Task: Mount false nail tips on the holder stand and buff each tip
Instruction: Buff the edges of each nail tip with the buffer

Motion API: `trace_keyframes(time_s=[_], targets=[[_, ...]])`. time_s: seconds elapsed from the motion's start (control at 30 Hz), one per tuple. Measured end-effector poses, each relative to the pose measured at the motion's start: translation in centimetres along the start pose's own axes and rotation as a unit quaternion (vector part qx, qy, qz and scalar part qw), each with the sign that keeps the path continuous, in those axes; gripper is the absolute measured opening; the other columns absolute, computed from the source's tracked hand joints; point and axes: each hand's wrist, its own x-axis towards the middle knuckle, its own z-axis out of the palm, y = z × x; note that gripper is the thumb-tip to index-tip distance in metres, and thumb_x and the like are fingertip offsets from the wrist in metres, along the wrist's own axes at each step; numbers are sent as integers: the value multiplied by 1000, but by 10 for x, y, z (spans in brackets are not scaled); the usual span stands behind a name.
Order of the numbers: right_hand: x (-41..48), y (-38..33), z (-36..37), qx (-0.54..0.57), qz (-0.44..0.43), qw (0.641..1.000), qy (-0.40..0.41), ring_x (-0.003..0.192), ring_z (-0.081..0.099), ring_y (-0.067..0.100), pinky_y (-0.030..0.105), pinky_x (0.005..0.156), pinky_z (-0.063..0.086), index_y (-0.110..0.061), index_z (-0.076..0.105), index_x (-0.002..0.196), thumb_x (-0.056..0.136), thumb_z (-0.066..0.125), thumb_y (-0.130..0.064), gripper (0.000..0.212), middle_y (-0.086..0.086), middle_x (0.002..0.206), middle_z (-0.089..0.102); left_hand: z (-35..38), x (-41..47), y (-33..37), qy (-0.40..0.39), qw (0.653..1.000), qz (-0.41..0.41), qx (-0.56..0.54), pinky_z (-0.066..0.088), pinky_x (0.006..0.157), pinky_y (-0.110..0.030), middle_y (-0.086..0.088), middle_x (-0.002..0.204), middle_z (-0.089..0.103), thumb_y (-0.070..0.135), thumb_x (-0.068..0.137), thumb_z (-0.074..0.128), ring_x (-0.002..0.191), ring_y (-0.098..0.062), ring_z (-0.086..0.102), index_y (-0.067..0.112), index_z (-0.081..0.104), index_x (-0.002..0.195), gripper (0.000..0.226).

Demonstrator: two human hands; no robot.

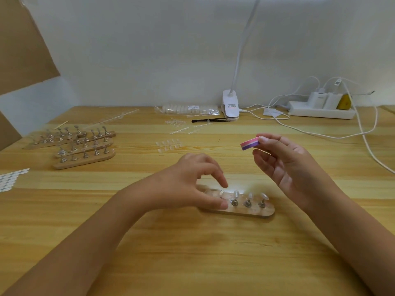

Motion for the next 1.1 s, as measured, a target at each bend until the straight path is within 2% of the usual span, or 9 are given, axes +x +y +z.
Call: trace_keyframes(time_s=[0.1, 0.23, 0.37, 0.5, 0.63, 0.73, 0.8, 1.0, 1.1], targets=[[-1, 0, 0, -9, 0, 1000, -1, 71, 66, 9, 18, 65, 56, -11, 68, 101, 72, 71, -18, 30, 2, 83, 71, 10, 1, 1, 30, 995, 34, 84, 33, 99, -20, 30, 117, 46, 47, 82, 72, 121, 6, 30, 44, 62, 95, 16], [-1, 0, 0, -13, 5, 1000, -1, 71, 66, 8, 19, 65, 56, -12, 68, 101, 72, 71, -19, 29, 1, 82, 70, 18, 3, 1, 53, 994, 51, 85, 34, 93, -13, 28, 112, 51, 41, 87, 67, 117, 6, 34, 39, 60, 89, 7], [1, 0, 0, 9, 26, 1000, -3, 68, 65, 9, 18, 63, 56, -10, 67, 102, 74, 69, -16, 29, 2, 81, 70, 17, 8, 0, 42, 999, -25, -2, 35, 87, -11, 26, 110, 57, 40, 87, 70, 114, 7, 41, 33, 66, 86, 9], [1, 0, 0, 22, 43, 999, -9, 67, 64, 9, 19, 61, 56, -10, 66, 103, 71, 69, -18, 33, 2, 82, 69, 15, 10, 2, 77, 984, -74, -144, 48, 92, -25, 20, 109, 65, 35, 86, 73, 107, -4, 59, 27, 72, 86, 8], [1, 0, -2, 10, 50, 999, -17, 68, 63, 8, 19, 62, 56, -12, 67, 104, 72, 70, -21, 33, -1, 80, 69, 9, 7, 6, 177, 932, -31, -315, 51, 83, -13, 12, 103, 76, 26, 92, 66, 99, -2, 68, 26, 69, 87, 6], [1, 0, -3, 5, 57, 998, -25, 68, 63, 8, 19, 62, 56, -13, 68, 104, 73, 70, -21, 32, -1, 81, 68, 6, 6, 7, 193, 861, -24, -469, 53, 76, -16, 0, 94, 77, 21, 90, 65, 92, -9, 71, 19, 71, 93, 7], [1, 1, -3, 4, 63, 998, -29, 68, 63, 8, 20, 60, 55, -14, 69, 103, 73, 70, -21, 30, 0, 82, 68, 7, 7, 7, 190, 832, -26, -520, 53, 73, -16, 1, 89, 75, 24, 82, 69, 89, -8, 69, 21, 76, 92, 13], [2, 3, -1, 2, 74, 997, -34, 69, 63, 9, 20, 59, 55, -15, 71, 100, 71, 73, -20, 29, 2, 84, 68, 14, 8, 7, 170, 858, -9, -484, 51, 78, -15, 8, 84, 72, 35, 73, 75, 84, -2, 67, 28, 80, 92, 22], [2, 4, -1, 2, 74, 997, -34, 69, 63, 9, 20, 59, 55, -15, 71, 98, 70, 73, -20, 28, 1, 83, 68, 13, 8, 11, 171, 866, -8, -470, 52, 82, -18, 7, 90, 75, 44, 78, 72, 91, -3, 68, 29, 81, 94, 24]])
